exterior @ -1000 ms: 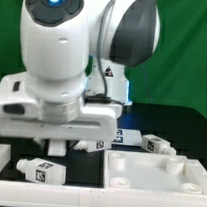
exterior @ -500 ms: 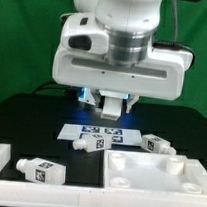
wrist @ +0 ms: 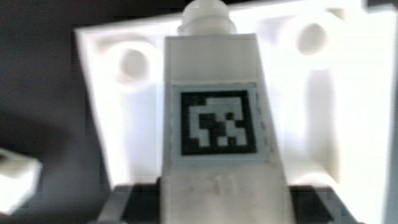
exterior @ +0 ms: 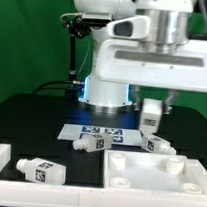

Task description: Assemble one leg

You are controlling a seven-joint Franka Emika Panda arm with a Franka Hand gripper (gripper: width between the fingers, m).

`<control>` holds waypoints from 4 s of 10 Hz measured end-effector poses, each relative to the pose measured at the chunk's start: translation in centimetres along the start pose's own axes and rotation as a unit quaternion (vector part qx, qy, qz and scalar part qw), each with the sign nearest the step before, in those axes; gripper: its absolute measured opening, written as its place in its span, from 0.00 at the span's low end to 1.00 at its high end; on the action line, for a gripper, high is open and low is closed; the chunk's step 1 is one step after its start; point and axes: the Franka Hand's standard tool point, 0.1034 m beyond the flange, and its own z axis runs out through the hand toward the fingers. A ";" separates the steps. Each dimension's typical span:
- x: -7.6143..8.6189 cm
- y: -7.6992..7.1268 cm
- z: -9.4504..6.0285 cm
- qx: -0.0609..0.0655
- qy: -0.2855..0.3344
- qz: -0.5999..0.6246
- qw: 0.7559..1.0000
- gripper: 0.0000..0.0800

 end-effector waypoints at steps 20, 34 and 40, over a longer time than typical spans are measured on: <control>5.2 -5.6 1.2 0.030 0.298 -0.095 0.949 0.36; 4.7 -6.2 4.7 0.023 0.292 -0.105 0.950 0.36; 4.6 -6.0 5.1 0.021 0.293 -0.108 0.950 0.36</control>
Offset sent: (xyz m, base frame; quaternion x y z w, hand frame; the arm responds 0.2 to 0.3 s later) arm 0.0000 0.0000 0.0000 0.0000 0.0000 0.0000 1.0000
